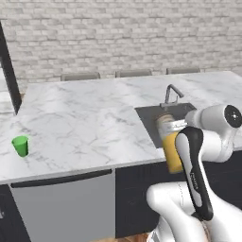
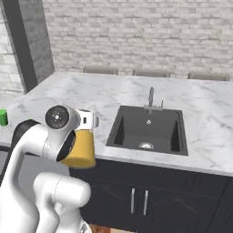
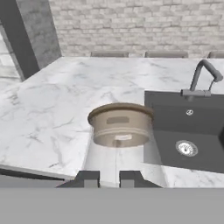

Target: Place the pitcher and cup on the dining counter for serving.

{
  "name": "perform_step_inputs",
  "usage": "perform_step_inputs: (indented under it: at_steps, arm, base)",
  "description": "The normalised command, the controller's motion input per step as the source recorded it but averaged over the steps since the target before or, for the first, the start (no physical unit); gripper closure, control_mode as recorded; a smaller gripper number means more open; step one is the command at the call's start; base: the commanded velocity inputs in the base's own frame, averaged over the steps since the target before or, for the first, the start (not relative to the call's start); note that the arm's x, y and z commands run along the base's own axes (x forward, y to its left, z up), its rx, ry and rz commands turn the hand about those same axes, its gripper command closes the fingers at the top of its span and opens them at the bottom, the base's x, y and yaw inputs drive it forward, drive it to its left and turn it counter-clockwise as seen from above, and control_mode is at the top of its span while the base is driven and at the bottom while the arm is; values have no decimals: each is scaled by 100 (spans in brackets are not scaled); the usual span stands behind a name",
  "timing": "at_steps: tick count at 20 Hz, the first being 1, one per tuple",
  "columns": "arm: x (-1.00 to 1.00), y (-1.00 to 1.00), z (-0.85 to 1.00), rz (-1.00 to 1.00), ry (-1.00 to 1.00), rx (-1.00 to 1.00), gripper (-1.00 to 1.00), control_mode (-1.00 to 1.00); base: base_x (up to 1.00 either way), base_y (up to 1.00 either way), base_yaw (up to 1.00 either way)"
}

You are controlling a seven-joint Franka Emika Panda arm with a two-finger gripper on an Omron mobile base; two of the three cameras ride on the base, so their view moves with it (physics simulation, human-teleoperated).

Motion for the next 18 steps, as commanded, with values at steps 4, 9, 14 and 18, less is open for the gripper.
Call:
perform_step_inputs:
  at_steps: [4, 9, 14, 18]
  arm:
    - [0, 0, 0, 0, 0, 0, 100, 100]
    - [0, 0, 0, 0, 0, 0, 100, 100]
    - [0, 0, 0, 0, 0, 0, 100, 100]
    - [0, 0, 0, 0, 0, 0, 100, 100]
  base:
    - [0, -100, -7]
    - [0, -100, -2]
    - [0, -100, 0]
    - [0, -100, 0]
